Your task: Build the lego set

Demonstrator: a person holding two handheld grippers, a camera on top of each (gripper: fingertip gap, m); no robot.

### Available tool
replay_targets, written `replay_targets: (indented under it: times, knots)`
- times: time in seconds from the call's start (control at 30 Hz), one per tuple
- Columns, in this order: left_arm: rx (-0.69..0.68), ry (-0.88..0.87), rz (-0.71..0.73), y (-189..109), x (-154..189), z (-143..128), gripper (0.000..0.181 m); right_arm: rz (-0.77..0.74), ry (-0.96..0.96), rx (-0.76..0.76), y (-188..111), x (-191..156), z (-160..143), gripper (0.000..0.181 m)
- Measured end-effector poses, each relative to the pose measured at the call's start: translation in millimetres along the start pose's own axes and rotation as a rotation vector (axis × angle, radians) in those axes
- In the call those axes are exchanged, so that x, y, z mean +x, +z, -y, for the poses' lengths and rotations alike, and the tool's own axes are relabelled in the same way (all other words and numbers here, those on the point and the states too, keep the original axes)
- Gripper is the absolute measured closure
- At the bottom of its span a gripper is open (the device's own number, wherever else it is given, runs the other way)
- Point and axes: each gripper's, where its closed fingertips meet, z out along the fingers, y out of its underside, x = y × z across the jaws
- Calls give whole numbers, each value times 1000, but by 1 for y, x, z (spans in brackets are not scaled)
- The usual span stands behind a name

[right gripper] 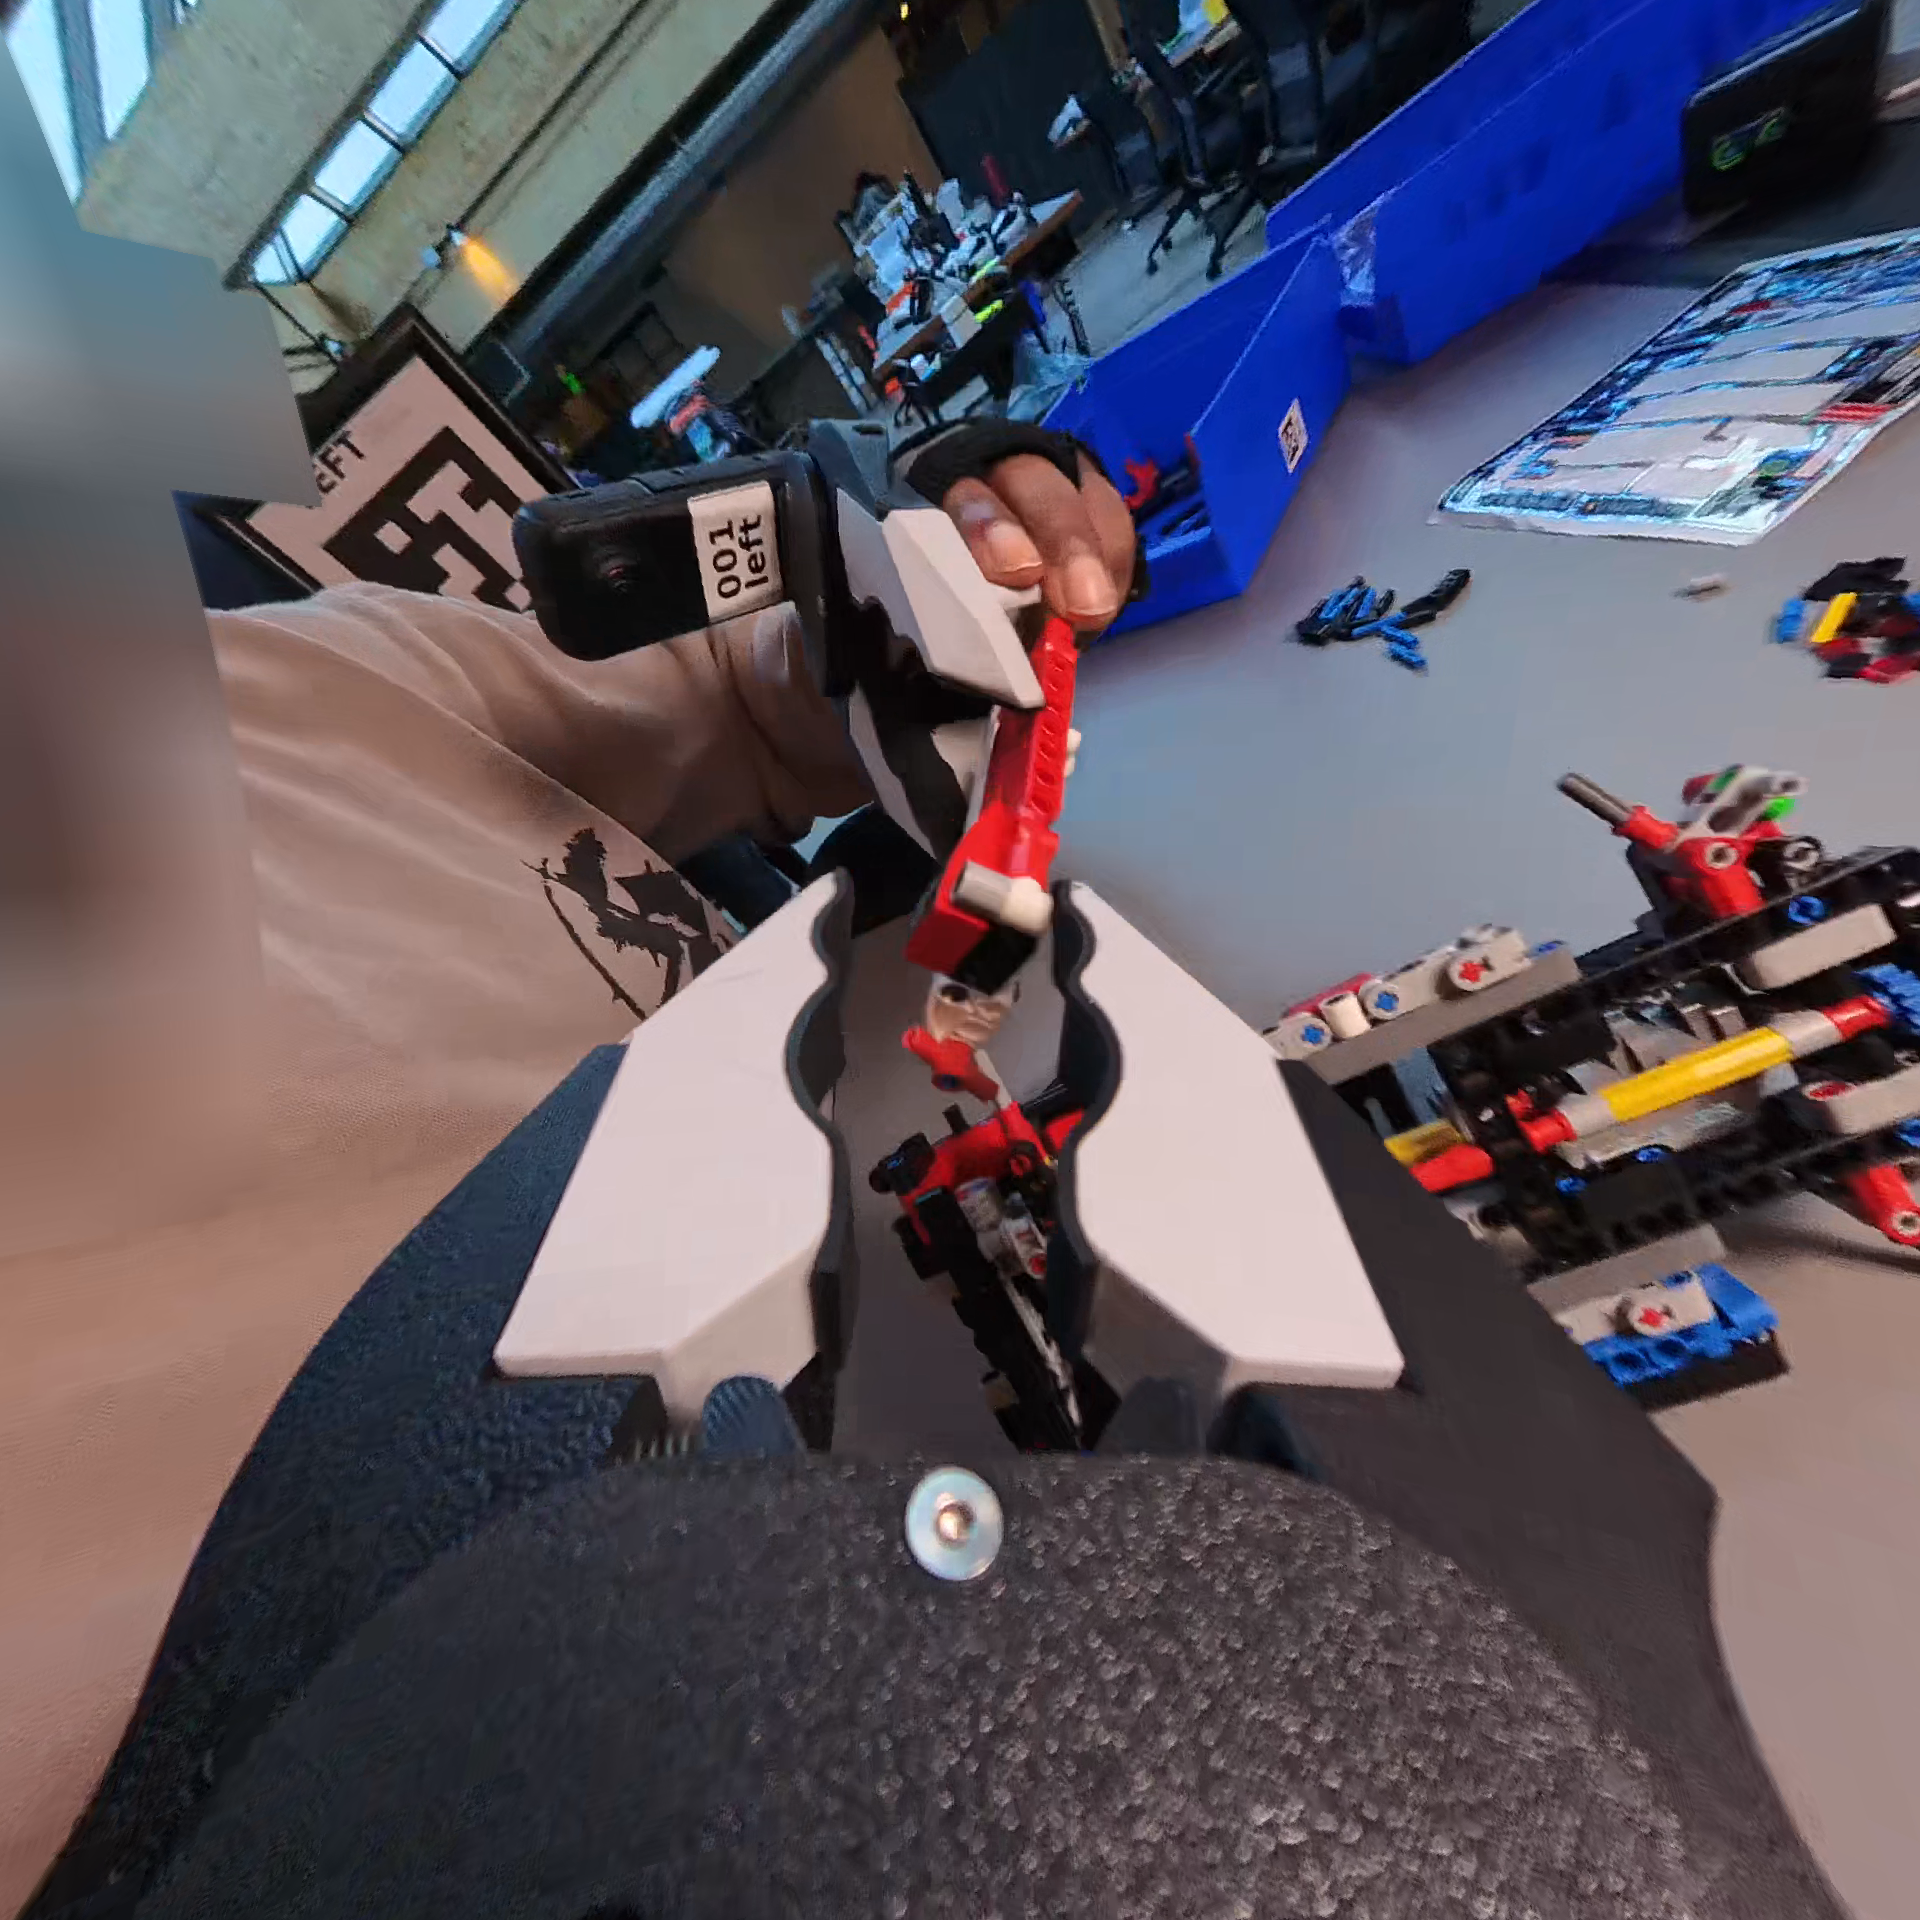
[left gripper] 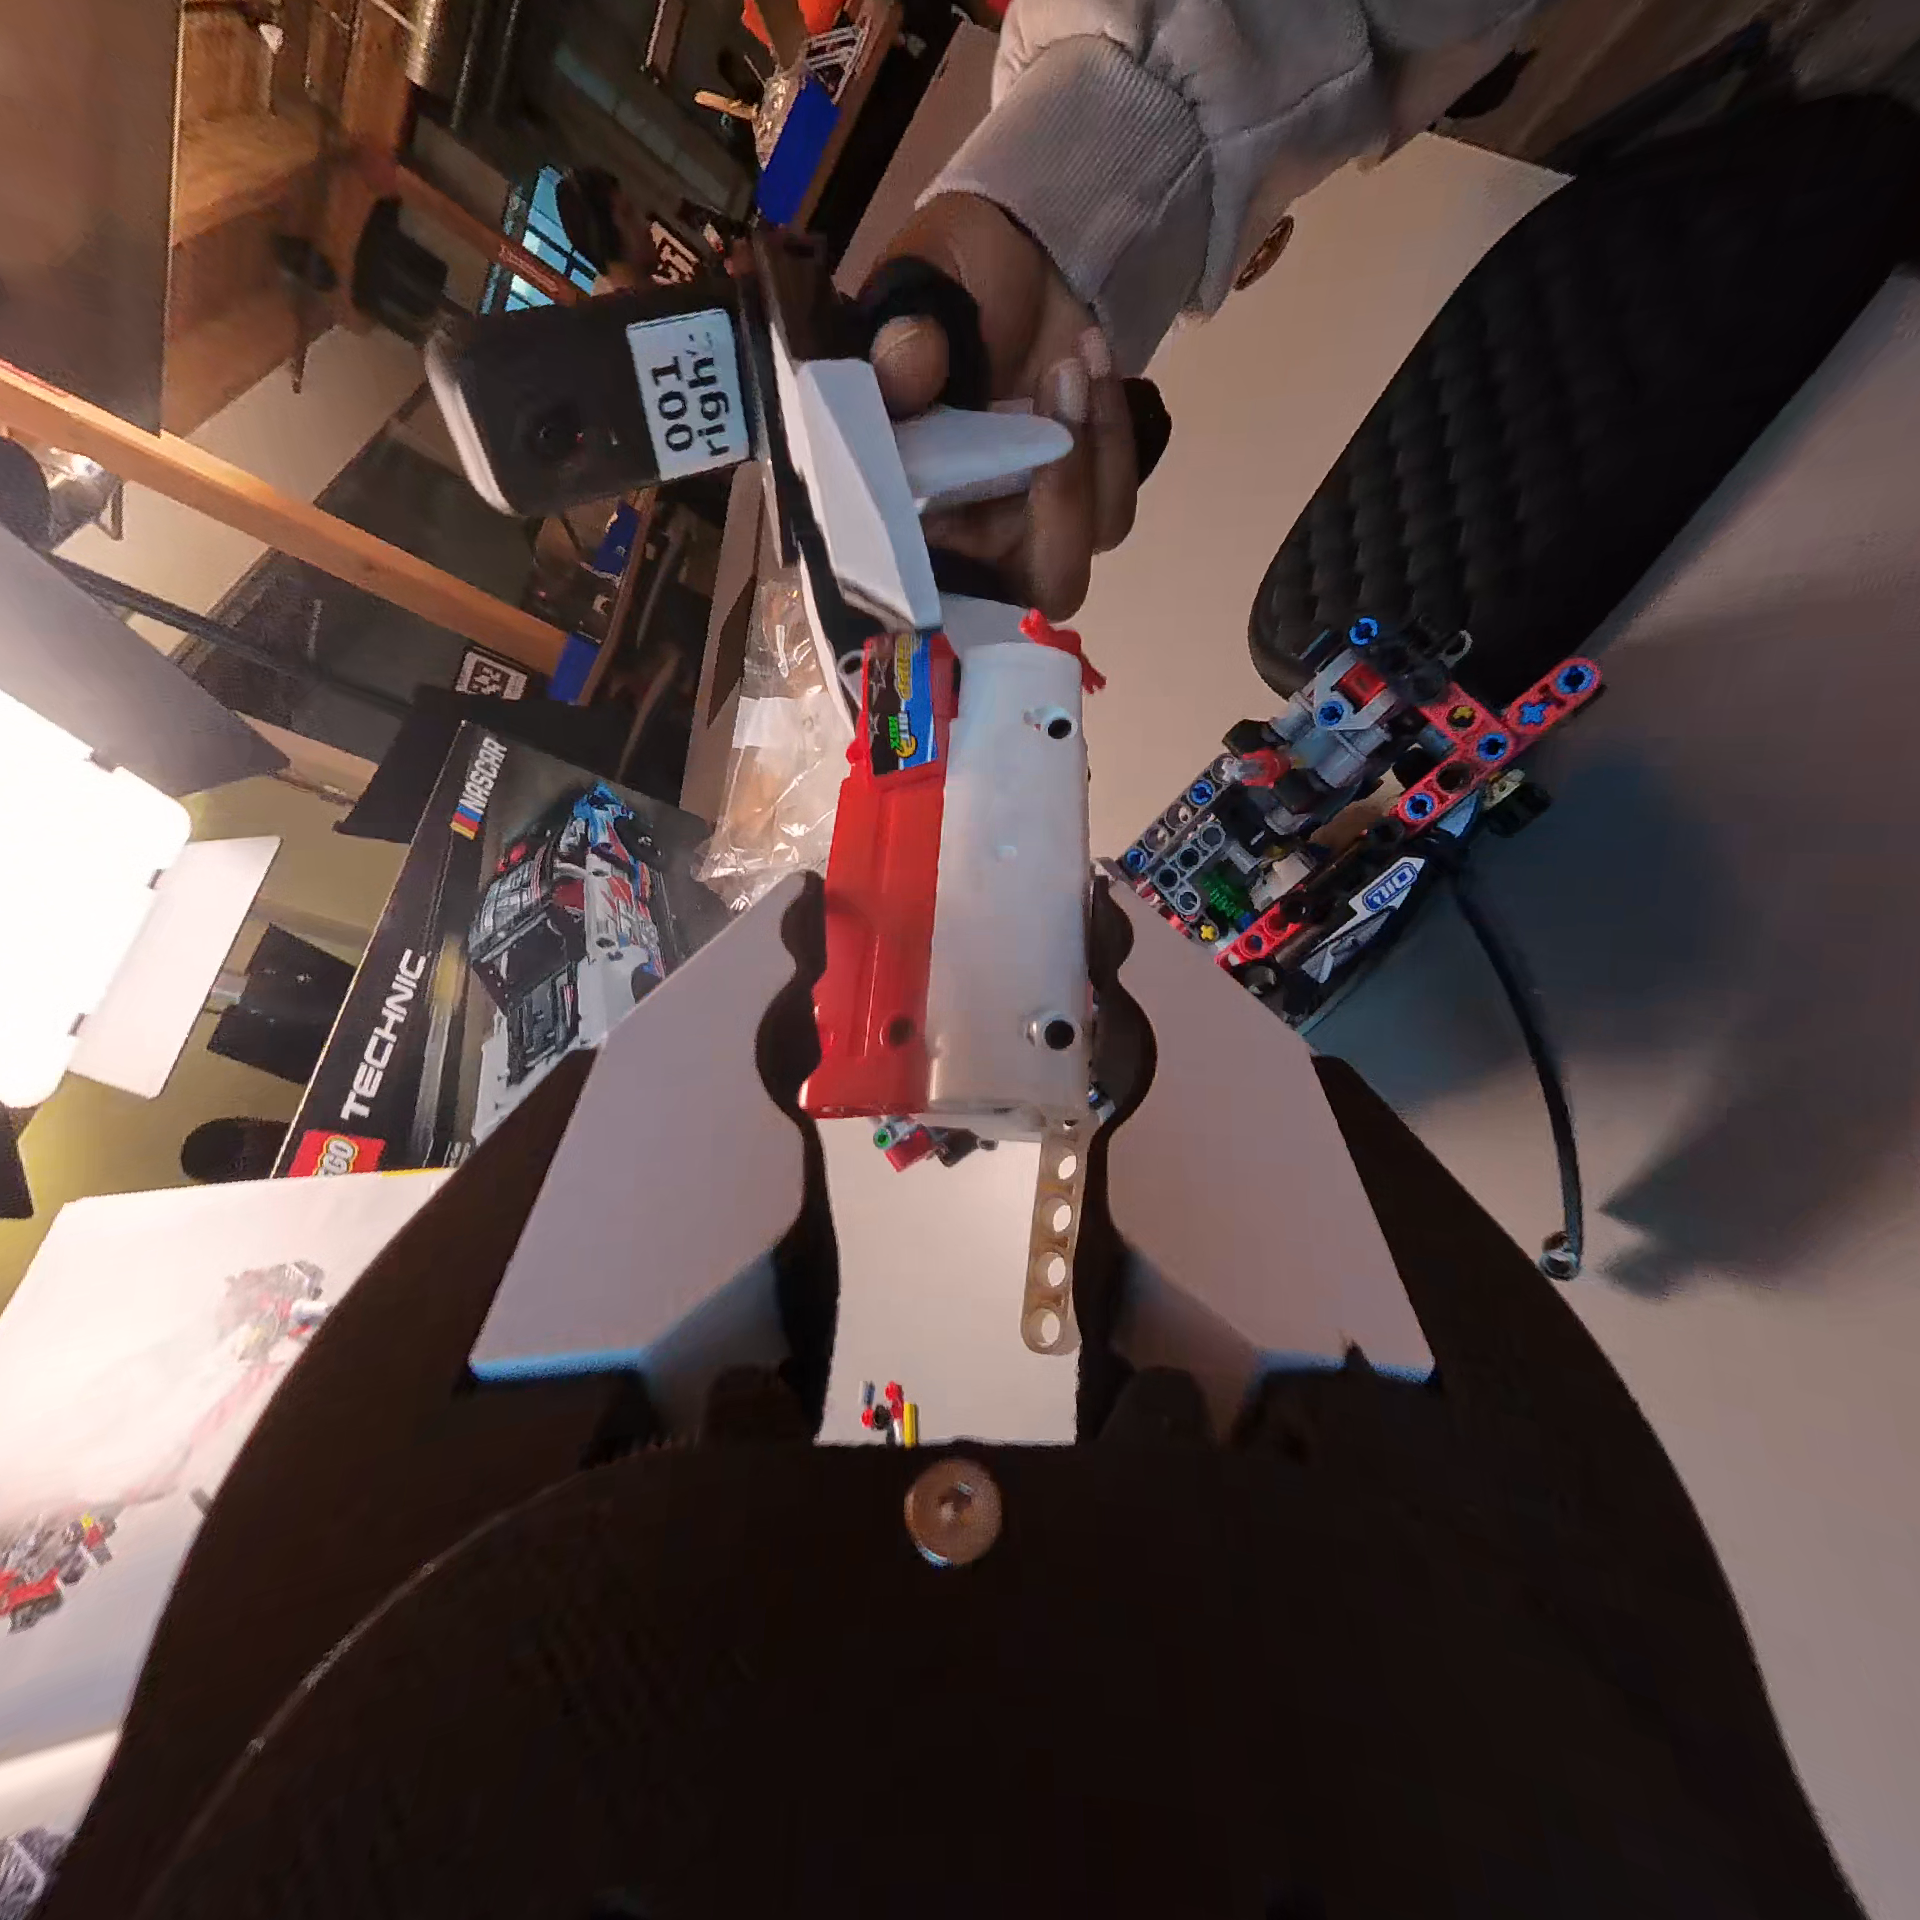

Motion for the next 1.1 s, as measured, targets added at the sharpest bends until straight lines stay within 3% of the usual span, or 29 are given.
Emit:
replay_targets:
  times: [0.03, 0.1, 0.17, 0.23, 0.33, 0.4, 0.5, 0.67, 0.77, 1.0, 1.1]
  knots:
    - [4, 9, -10, 4, -1, -1, 132, -18, 6, -34, 5, 2, -2, 156]
    - [-8, -36, -3, 8, -9, -13, 130, -84, 34, -22, 3, 11, 1, 157]
    - [-42, -181, 79, 6, -26, -31, 121, -166, 73, 41, -1, 20, 3, 159]
    - [-88, -417, 168, 1, -36, -53, 133, -279, 109, 149, -5, 30, 4, 160]
    - [-77, -918, 72, 6, -12, -64, 139, -496, 51, 202, -4, 42, -8, 161]
    - [-41, -1188, 14, 10, -2, -59, 144, -599, -12, 228, 0, 40, -11, 161]
    - [11, -1457, -82, 15, 6, -49, 135, -711, -93, 252, 6, 36, -9, 162]
    - [-109, -1370, -56, 16, 18, -74, 136, -764, -90, 316, -2, 39, -6, 162]
    - [-69, -1464, -173, 18, 33, -63, 140, -751, -44, 423, -7, 35, 3, 162]
    - [-143, -1501, -214, 33, 58, -72, 136, -733, 75, 592, -19, 44, 2, 162]
    - [-97, -1560, -288, 29, 57, -60, 134, -651, 105, 686, -34, 34, 6, 162]
